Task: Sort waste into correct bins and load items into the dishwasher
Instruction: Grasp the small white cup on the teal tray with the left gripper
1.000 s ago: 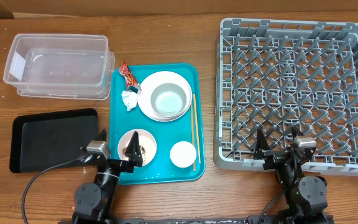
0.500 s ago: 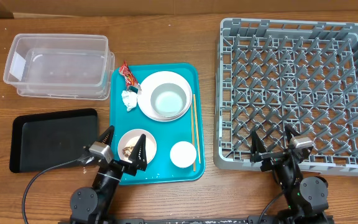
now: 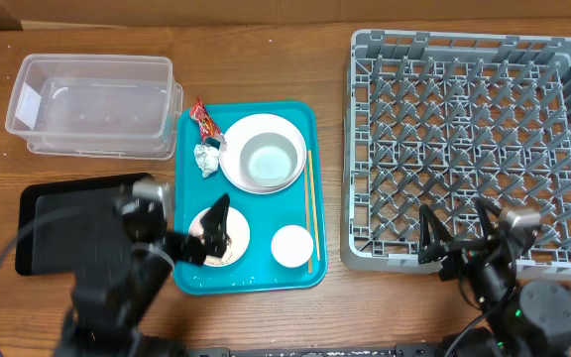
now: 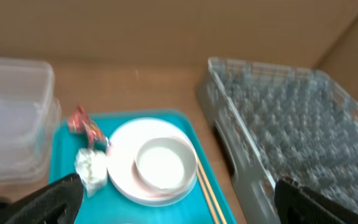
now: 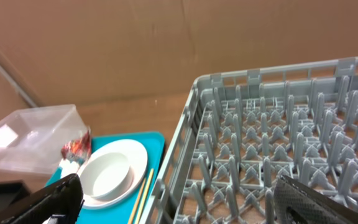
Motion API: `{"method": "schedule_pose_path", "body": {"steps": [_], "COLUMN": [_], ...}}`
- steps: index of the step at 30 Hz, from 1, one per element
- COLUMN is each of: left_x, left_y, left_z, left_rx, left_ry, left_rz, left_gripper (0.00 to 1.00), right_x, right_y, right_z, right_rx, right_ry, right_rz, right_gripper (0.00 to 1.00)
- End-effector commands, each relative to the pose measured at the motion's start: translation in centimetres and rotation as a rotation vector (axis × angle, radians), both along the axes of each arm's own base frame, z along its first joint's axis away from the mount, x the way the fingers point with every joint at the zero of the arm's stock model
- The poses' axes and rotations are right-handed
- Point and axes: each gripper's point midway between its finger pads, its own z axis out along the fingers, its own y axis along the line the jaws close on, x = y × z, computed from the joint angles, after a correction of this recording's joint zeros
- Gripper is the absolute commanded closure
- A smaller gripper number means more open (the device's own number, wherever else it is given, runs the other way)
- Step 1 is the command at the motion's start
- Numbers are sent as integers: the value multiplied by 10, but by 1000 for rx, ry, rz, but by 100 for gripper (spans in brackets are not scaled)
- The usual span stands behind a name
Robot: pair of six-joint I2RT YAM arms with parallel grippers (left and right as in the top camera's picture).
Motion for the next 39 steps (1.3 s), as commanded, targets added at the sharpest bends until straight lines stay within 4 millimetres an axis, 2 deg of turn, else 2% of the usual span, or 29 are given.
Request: {"method": "schedule_pose_path", "body": {"steps": [1, 6, 8, 11, 13, 15, 18, 20, 22, 24, 28, 33, 39], "left_x": [17, 27, 24, 14, 12, 8, -7, -18, -29, -33, -36, -30, -21], "left_y": [-23, -54, -79, -110, -114, -107, -90, -83, -89, -93, -97, -97, -101], "left_z": [22, 25, 31, 37, 22, -12, -57, -76, -93, -108, -143, -185, -210], "left_rx": [10, 11, -99, -201, -196, -107, 115, 226, 317, 370, 448, 478, 510], "left_ry": [146, 366, 457, 504, 574, 703, 854, 922, 949, 956, 963, 989, 1009], "left_rz": [-112, -228, -336, -554, -569, -490, -357, -287, -272, -250, -201, -173, -153], "left_gripper": [0, 0, 0, 0, 0, 8, 19, 23, 23, 23, 23, 34, 46], "right_x": [8, 25, 30, 35, 39, 47, 60, 66, 72, 76, 77, 76, 74], "right_y": [6, 26, 36, 52, 55, 52, 36, 24, 16, 16, 25, 25, 24], "right_z": [32, 57, 60, 58, 53, 41, 19, 4, -11, -17, -22, -20, -20], "right_rx": [5, 8, 15, 35, 36, 50, 125, 164, 211, 230, 257, 257, 256], "right_ry": [54, 157, 200, 258, 283, 338, 456, 530, 601, 633, 665, 657, 660], "right_rz": [22, 110, 155, 238, 248, 215, 79, 11, -42, -33, 13, 15, 14], "right_gripper": [0, 0, 0, 0, 0, 0, 0, 0, 0, 0, 0, 0, 0]}}
